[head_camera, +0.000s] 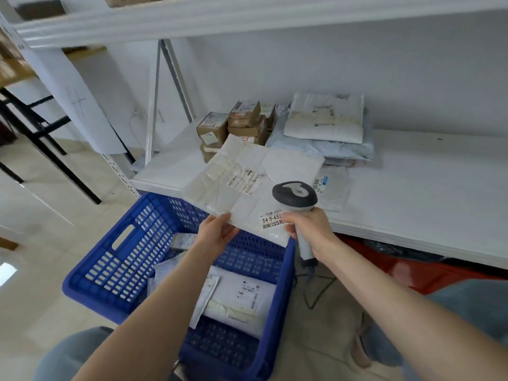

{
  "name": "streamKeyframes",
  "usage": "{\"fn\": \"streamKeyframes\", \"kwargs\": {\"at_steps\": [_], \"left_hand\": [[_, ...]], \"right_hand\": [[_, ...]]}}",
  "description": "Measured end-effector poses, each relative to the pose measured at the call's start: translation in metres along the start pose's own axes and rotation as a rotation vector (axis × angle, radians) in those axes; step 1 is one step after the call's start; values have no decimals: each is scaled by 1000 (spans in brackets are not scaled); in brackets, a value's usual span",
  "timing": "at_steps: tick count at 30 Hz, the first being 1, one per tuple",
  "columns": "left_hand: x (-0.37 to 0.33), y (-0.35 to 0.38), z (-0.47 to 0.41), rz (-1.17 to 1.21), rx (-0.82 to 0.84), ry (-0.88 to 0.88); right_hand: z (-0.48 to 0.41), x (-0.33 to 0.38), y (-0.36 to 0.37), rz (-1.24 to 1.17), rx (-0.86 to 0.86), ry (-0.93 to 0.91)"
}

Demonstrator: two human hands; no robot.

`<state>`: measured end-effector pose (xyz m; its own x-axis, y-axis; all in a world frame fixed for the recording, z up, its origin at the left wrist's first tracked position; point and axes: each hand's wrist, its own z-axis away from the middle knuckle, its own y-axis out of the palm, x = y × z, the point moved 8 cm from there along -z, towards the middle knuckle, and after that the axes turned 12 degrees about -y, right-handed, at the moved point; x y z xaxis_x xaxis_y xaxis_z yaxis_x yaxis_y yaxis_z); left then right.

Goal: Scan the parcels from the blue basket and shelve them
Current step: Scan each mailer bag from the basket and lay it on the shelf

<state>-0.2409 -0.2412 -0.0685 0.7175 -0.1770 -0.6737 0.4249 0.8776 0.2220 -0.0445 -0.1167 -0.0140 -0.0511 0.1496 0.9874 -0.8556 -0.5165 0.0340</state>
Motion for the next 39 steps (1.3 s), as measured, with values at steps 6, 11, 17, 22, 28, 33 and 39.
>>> {"fn": "streamKeyframes", "kwargs": {"at_steps": [6,11,17,22,28,33,39], "left_hand": [[40,89,-4,-82,-23,-57],[70,142,-22,-112,-15,-128],[80,195,-38,-64,3,-190],[84,204,-41,-139,31,-216],[61,147,-53,-233,-169,-73],[10,106,-53,-301,-405,238],[-15,117,-77,-260,-314,166]], "right_hand": [[-39,30,-98,-37,-251,-81],[-58,27,-126,-85,-239,-48],[-74,12,-146,-101,-252,3],[-82,-3,-145,-72,-211,48],[-88,-26,-132,-32,-163,109],[-94,-44,-119,57,-156,126],[-105,-45,-116,56,-174,104]]}}
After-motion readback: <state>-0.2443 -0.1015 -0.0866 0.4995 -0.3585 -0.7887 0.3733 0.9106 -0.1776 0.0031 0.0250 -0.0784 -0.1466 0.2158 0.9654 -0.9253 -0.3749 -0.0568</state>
